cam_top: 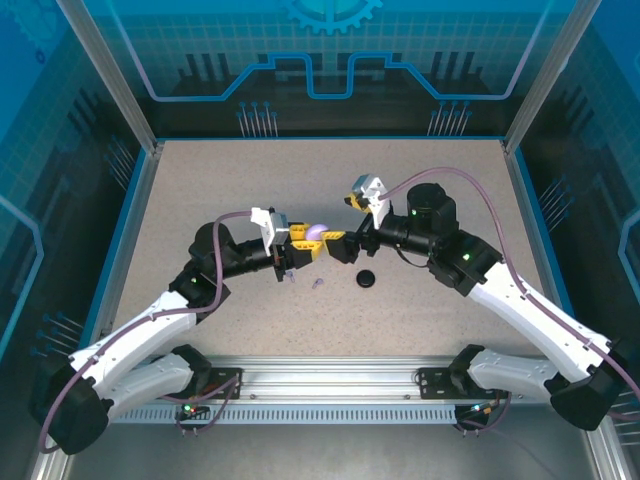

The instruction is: Insert the wireless bluetooth earbuds into the charging case

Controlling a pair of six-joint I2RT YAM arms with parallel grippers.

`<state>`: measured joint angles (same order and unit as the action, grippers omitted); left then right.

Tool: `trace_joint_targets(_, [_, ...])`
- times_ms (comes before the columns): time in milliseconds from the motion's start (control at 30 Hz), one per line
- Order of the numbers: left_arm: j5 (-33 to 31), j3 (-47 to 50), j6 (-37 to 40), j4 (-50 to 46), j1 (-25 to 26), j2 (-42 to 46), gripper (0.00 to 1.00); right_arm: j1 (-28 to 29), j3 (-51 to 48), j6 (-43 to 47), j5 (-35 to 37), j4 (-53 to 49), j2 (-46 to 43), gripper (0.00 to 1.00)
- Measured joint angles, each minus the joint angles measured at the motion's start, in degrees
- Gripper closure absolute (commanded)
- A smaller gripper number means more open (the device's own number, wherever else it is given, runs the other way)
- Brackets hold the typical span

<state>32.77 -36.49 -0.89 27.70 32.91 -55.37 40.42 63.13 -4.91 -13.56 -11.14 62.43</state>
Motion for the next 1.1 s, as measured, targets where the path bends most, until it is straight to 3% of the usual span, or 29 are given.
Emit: trace_joint_targets(1100, [-1.5, 0.3, 1.3, -2.6, 0.3, 1.1, 0.95, -2.6, 4.2, 0.4, -1.9, 0.3, 4.7, 0.0])
